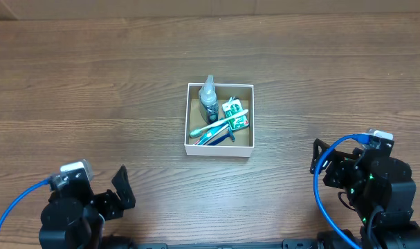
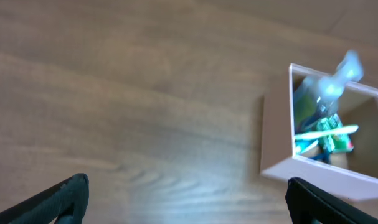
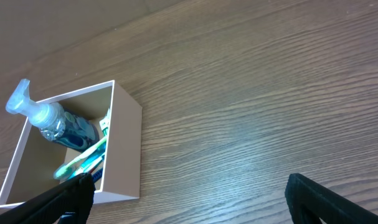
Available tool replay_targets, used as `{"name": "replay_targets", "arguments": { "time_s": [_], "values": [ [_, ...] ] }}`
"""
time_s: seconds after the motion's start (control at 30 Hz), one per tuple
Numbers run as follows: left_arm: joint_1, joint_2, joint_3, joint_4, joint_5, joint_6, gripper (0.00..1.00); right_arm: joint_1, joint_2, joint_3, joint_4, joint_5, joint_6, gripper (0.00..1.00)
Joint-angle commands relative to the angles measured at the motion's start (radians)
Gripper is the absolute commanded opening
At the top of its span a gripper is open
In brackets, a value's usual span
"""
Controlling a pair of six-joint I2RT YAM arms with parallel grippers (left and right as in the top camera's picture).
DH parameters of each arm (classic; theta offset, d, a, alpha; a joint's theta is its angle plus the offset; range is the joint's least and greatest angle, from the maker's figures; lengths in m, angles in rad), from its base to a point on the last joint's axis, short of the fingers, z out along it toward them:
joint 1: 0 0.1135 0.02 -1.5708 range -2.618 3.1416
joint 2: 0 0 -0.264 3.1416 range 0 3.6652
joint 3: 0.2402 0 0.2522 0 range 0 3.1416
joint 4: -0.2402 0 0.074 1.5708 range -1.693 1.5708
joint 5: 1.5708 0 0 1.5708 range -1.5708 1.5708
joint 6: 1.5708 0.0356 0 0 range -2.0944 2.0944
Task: Pack container
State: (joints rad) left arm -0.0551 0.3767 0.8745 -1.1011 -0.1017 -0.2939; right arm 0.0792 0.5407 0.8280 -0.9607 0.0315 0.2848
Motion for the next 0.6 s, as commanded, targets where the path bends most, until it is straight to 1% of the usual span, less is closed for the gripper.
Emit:
{"name": "replay_targets", "arguments": {
  "time_s": [0.0,0.13,0.3,0.47,0.57],
  "values": [
    [0.002,-0.005,-0.009,-0.043,-0.010,-0.021,1.00,-0.002,-0.001,-0.004,0.005,0.011,0.004,1.00],
    [0.002,-0.005,-0.009,-0.083,-0.010,-0.021,1.00,-0.002,-0.001,-0.004,0.003,0.012,0.003,1.00],
    [0.003,-0.005,-0.009,-0.105,-0.010,-0.021,1.00,-0.002,-0.001,-0.004,-0.075,0.020,0.003,1.00],
    [0.003,-0.005,-0.009,-0.106,-0.010,-0.021,1.00,-0.003,-0.005,-0.004,-0.018,0.020,-0.007,1.00],
    [0.002,-0.005,-0.009,-0.106,-0.010,-0.021,1.00,-0.003,-0.035,-0.005,0.031,0.019,-0.055,1.00]
  ]
}}
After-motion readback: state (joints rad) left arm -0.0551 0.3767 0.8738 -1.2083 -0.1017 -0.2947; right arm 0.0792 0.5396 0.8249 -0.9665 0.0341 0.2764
